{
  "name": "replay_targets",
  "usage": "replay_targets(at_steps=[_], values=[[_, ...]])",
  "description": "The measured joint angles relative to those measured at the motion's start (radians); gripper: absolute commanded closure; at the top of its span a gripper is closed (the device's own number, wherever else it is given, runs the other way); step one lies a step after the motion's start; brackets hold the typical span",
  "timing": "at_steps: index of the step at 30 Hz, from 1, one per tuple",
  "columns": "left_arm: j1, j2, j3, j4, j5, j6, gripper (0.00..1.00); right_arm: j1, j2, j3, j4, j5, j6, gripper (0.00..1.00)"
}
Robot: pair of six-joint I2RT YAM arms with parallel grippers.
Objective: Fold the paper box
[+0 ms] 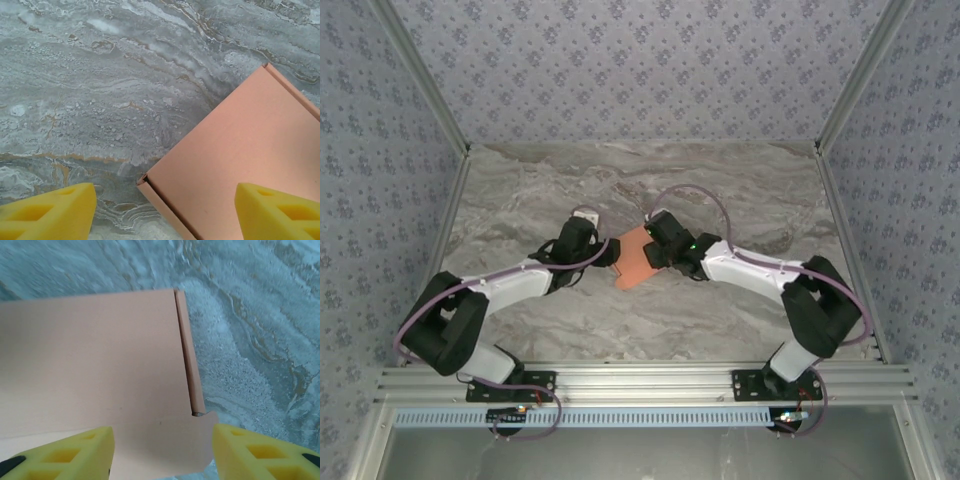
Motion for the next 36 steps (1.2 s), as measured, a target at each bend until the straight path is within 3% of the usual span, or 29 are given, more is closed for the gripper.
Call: replay_targets(at_steps=[13,20,29,36], values=[[0.079,0.245,0.234,-0.076,0.286,0.030,0.29,-0.004,-0.196,-0.233,-0.034,-0.063,0.045,0.40],[0.074,0.258,0.200,-0.027,0.410,-0.036,0.31,-0.110,-0.308,-0.285,-0.032,-0.262,0.056,0.38],[0.019,0.187,0.033,0.035,0.469,-0.145,0.31,-0.296,-0.394,-0.429,0.058,-0.517,0.121,0.38],[0.034,0.164,0.062,0.033,0.441,-0.144,0.32,-0.331,-0.309,-0.469,0.224,-0.640,0.217,0.39]])
